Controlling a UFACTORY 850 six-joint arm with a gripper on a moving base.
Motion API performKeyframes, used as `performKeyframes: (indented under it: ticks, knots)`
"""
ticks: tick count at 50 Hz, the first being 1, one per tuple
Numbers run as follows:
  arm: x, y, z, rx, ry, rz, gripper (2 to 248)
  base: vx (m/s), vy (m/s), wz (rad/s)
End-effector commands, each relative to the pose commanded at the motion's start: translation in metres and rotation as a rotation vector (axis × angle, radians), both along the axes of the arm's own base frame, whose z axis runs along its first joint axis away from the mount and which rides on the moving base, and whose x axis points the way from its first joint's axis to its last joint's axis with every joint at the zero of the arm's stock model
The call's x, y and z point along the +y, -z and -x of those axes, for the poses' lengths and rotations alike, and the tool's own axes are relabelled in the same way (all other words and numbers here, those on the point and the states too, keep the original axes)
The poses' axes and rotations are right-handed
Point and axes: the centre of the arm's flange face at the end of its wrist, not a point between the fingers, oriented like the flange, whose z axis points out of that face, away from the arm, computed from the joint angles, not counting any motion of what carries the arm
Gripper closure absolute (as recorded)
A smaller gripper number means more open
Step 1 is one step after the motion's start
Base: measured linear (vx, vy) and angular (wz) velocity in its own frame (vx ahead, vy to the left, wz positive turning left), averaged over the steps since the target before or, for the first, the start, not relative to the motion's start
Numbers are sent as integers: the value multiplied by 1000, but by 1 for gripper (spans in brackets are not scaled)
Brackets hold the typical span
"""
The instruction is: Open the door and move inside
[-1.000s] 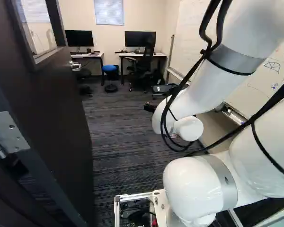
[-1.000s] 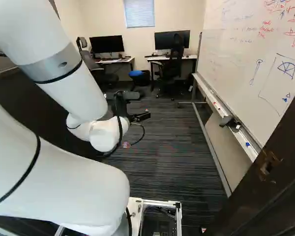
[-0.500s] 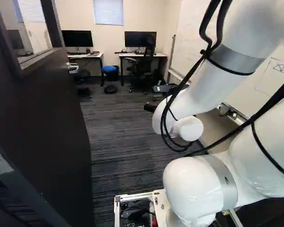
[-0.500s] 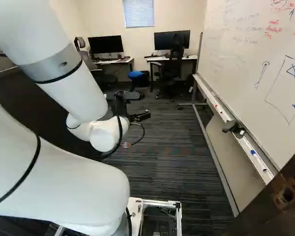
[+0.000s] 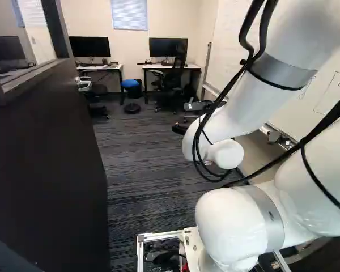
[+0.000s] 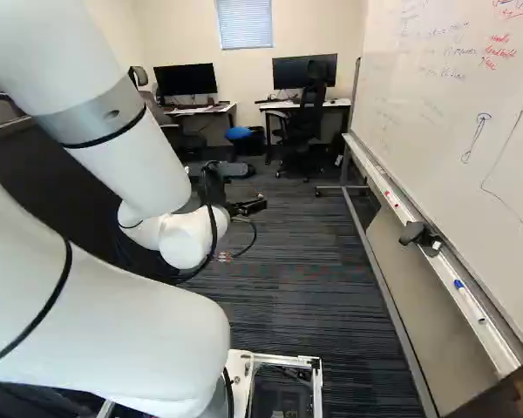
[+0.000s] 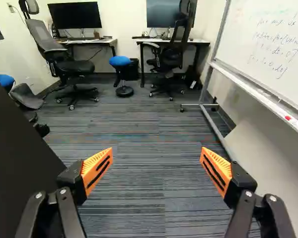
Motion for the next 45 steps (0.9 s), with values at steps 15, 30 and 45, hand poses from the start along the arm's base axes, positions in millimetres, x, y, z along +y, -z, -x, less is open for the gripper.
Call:
performKeyframes:
  ticks: [15, 30, 45]
  knots:
    - [0, 0, 0, 0, 0, 0, 3, 114, 1, -1]
    - [0, 0, 0, 0, 0, 0, 3, 116, 2, -2]
    - [0, 0, 0, 0, 0, 0, 3, 142, 2, -1]
